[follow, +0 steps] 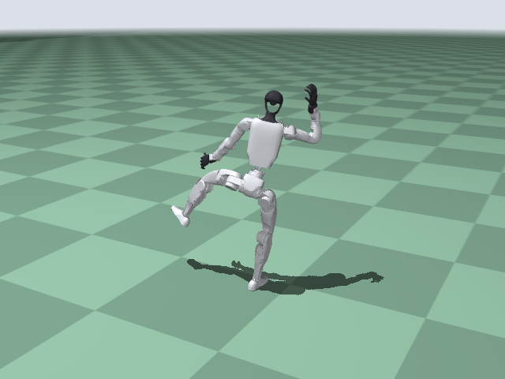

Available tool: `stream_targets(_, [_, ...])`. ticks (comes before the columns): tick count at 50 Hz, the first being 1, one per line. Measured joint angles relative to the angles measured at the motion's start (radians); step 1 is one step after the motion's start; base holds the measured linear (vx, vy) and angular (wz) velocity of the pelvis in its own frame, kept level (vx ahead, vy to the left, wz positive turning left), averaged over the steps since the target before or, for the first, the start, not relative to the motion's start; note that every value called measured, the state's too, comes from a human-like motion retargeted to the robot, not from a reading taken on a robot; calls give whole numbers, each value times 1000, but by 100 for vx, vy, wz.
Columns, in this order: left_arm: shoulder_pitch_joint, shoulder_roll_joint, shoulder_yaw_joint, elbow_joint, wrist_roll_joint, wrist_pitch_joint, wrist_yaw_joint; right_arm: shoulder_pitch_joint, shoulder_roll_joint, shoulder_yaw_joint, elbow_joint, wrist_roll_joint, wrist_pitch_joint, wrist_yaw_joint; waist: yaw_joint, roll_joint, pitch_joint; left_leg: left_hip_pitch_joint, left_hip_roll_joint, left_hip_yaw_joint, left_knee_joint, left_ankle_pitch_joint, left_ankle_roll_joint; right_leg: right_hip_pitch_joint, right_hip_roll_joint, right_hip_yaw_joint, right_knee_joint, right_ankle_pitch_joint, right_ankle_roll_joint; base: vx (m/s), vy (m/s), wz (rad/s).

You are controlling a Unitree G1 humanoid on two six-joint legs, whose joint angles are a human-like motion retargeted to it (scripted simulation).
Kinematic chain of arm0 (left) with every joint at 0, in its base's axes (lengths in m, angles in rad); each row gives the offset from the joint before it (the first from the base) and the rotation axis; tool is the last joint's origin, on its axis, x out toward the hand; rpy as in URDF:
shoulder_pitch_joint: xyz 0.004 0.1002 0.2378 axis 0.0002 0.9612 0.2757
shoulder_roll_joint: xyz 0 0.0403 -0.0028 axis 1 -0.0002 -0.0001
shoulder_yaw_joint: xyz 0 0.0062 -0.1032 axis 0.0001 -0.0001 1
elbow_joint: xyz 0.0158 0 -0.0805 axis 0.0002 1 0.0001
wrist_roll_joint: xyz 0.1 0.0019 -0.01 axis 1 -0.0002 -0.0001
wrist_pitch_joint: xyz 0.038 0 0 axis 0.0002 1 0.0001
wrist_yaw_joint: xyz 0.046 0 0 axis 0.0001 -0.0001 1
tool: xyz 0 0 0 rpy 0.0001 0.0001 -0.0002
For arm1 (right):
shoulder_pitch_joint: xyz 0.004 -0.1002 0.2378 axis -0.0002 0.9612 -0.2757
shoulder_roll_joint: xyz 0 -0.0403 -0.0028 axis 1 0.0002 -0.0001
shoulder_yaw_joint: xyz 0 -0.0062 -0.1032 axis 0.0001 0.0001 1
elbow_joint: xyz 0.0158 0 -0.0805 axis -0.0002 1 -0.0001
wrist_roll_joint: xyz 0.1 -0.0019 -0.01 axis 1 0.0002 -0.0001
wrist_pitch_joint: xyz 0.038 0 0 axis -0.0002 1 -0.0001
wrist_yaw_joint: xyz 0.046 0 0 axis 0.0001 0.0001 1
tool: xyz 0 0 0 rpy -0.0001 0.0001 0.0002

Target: Kungfu

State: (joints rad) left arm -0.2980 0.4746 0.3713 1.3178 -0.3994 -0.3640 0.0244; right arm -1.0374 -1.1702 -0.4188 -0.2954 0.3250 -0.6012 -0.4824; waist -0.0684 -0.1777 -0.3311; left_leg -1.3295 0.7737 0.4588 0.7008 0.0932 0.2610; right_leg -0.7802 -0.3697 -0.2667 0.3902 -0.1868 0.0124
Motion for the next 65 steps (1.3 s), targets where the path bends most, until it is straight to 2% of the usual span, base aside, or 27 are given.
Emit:
stream_targets(2, [-14,-10,-1,7,-7,-3,30,-19,-40,2,10,35,-12,6,-4,-50,8,-21,-148,-144,-63,96,-35,-55,-57,93,34,-1,-65,-20,22,90])
stream_targets(3, [-20,-13,-1,10,-7,-9,41,-23,-53,-6,12,53,-6,14,-7,-50,22,-37,-167,-154,-3,105,-34,-65,-56,124,61,-14,-86,0,8,46])
stream_targets(6, [2,-20,-6,36,3,-17,53,-13,-41,-5,21,59,-7,27,-26,-38,14,-31,-2,-68,398,-3,1,-31,-14,141,103,-62,-138,35,-19,-16])
stream_targets(8, [32,-48,-1,55,23,-41,77,12,-13,-11,22,58,-4,23,18,4,8,-85,106,-133,738,-63,-2,-12,58,147,117,-74,-152,34,9,-141])
stream_targets(10, [60,-76,-1,59,32,-71,109,45,5,-24,14,48,5,9,48,51,-4,-111,151,-152,1005,-97,-6,8,123,134,96,-63,-158,26,9,-108])
stream_targets(12, [78,-98,-2,57,23,-84,131,67,12,-34,-3,28,8,-2,53,83,-23,-95,108,-157,1187,-107,-107,17,161,116,64,-52,-158,26,-7,-39])
stream_targets(15, [73,-123,-5,52,-2,-79,115,82,6,-57,-26,31,18,-3,34,84,-43,-52,-55,-83,1347,-74,-279,-3,143,87,26,-28,-140,1,-6,49])
stream_targets(18, [64,-128,-22,44,-5,-83,106,104,-9,-81,-29,39,19,11,-13,55,-83,-40,-221,31,1378,-68,-352,-49,74,74,5,-9,-124,-1,13,113])
stream_targets(20, [66,-132,-22,29,-5,-88,109,123,-17,-91,-29,45,27,17,-25,56,-86,-36,-261,48,1372,-63,-364,-47,65,60,-9,-1,-117,1,10,47])
stream_targets(24, [79,-144,-28,-4,-10,-90,85,158,-42,-90,-27,54,40,34,-12,59,-88,-29,-264,47,1284,-58,-344,-40,62,27,-27,8,-104,9,13,8])
stream_targets(35, [103,-209,-37,-102,-32,-105,79,326,-83,-126,-72,102,92,137,75,72,-57,2,-118,51,1078,-68,-253,17,81,-58,-51,4,-95,14,17,16])
stream_targets(42, [138,-242,-41,-278,-34,-125,130,480,-79,-108,-71,205,130,222,146,66,-37,10,-38,76,929,-53,-190,59,76,-108,-52,-5,-71,18,28,39])
stream_targets(47, [157,-223,-22,-465,-13,-123,174,538,-28,6,-47,267,190,381,213,37,-37,-24,-44,63,784,-43,-164,102,74,-144,-64,-5,-35,23,31,45])
stream_targets(52, [150,-144,19,-649,-10,-107,227,458,119,244,48,281,263,534,276,15,-37,-20,-19,79,599,-8,-149,177,110,-180,-77,-9,11,32,27,49])
stream_targets(55, [118,-72,53,-725,-7,-77,244,368,260,410,152,295,290,584,303,37,-24,29,-47,53,420,91,-192,270,154,-217,-101,-5,46,36,30,57])
stream_targets(56, [93,-48,61,-737,-1,-65,248,332,310,462,202,301,294,602,312,47,-16,58,-76,18,338,166,-235,310,169,-232,-112,-4,62,44,50,66])
stream_targets(58, [30,-6,57,-749,11,-42,265,263,405,557,312,306,307,632,339,52,-3,143,-149,-37,158,346,-348,379,182,-249,-130,-1,102,52,60,56])
stream_targets(60, [-49,35,33,-739,25,-23,298,200,508,627,448,282,313,663,409,69,38,272,-217,-115,79,430,-494,479,195,-226,-107,-20,162,51,42,52])
stream_targets(62, [-186,56,0,-673,44,-29,335,121,607,659,645,218,282,683,368,58,7,367,-327,41,-77,100,-268,512,166,-360,-107,-34,199,47,35,232])
stream_targets(63, [-269,70,-11,-596,73,-47,348,73,673,675,780,173,243,680,372,45,3,415,-382,63,-94,-64,-207,537,146,-392,-84,-50,218,62,36,151])
stream_targets(64, [-357,88,-18,-483,109,-67,352,26,750,674,928,119,190,673,383,58,-29,360,-370,0,-40,-124,-200,539,181,-398,-67,-62,218,73,34,41])
stream_targets(65, [-449,107,-24,-352,148,-88,351,-19,831,663,1083,59,131,663,397,84,-75,255,-325,-107,50,-134,-221,529,241,-391,-53,-71,207,58,29,41])
